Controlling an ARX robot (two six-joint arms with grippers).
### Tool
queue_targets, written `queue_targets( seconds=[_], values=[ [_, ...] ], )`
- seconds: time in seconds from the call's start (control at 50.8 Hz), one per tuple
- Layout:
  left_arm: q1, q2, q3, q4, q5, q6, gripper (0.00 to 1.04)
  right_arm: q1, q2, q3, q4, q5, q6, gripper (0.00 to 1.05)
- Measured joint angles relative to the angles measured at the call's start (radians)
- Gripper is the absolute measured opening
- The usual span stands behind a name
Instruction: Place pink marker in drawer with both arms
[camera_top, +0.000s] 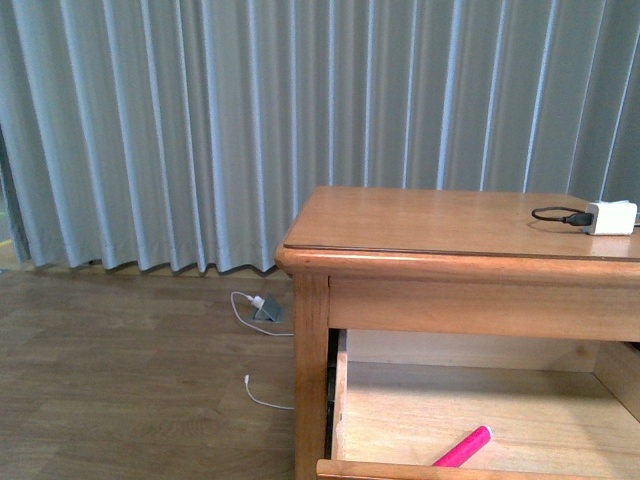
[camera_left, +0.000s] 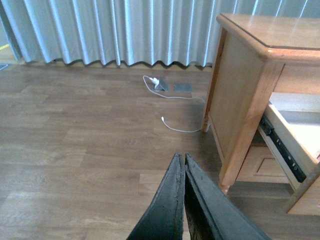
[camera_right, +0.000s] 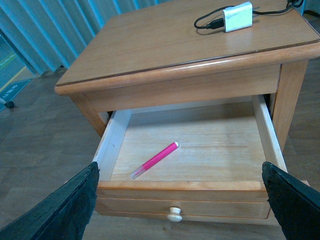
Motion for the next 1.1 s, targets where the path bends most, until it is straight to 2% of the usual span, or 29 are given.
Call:
queue_targets(
  seconds=[0.827, 0.965, 1.044, 1.103],
  values=[
    [0.000, -0.107, -0.060, -0.008, -0.001, 0.003, 0.04, 0.000, 0.000, 0.000, 0.000, 0.000, 0.000, 0.96],
    [0.000, -0.107, -0.060, -0.008, 0.000, 0.003, 0.27, 0.002, -0.002, -0.002, 0.006, 0.014, -0.004, 0.96],
    [0.000, -0.108, -0.060, -0.008, -0.001, 0.003, 0.43, 0.059, -0.023, -0.065, 0.171, 0.270, -0.088, 0.96],
    [0.000, -0.108, -0.060, -0.008, -0.001, 0.003, 0.54, 0.068, -0.013, -0.058, 0.147, 0.355, -0.131, 0.96]
  ],
)
